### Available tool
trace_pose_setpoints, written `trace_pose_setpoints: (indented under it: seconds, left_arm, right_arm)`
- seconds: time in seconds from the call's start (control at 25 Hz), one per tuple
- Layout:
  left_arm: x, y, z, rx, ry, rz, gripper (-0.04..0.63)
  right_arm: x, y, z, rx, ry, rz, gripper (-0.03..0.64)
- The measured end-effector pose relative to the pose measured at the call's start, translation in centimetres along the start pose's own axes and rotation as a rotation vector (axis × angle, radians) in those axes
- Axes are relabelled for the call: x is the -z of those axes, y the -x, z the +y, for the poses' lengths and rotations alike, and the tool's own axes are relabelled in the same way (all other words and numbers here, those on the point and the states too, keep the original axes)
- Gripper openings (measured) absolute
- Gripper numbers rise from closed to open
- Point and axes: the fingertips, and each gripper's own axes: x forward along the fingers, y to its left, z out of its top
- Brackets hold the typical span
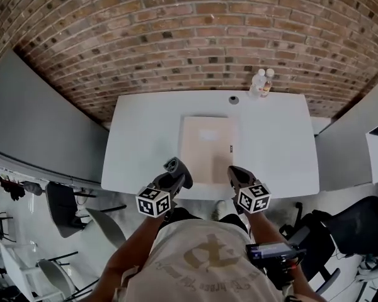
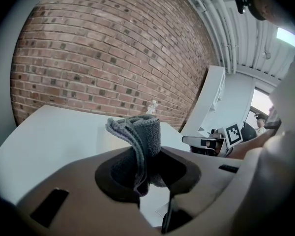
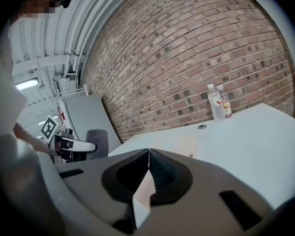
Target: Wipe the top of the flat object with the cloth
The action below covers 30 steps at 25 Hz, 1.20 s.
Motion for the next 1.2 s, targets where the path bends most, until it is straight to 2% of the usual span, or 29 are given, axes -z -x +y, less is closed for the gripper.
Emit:
trace_pose_setpoints:
  seconds: [0.24, 0.36, 0.48, 0.84, 1.2]
  left_arm:
    - [-0.1, -1.0, 1.0, 0.015, 0.03, 0.025, 0.112]
    - [-1.0, -1.5, 3.1, 0.014, 0.047, 0.011, 0.112]
    - [-1.2, -2.0, 5.3, 0.017, 0.038, 0.031, 0.112]
    - [-4.4, -3.7, 9.2, 0.143, 0.002, 0.038, 0.112]
    - [-5.0, -5.6, 8.6, 0.218, -0.021, 0.05, 0.112]
  right_arm:
    - [-0.7, -1.8, -1.3, 0.013, -0.001, 0.02, 0.02]
    - [-1.1, -3.3, -1.5, 0.042, 0.001, 0.028, 0.02]
    - [-1.6, -4.0, -1.2, 0.079, -0.012, 0.016, 0.021]
    - [-2.7, -4.3, -1.7, 0.257, -0.039, -0.013, 0.021]
    - [-1.3, -4.1, -2.6, 0.312, -0.043, 0.033, 0.021]
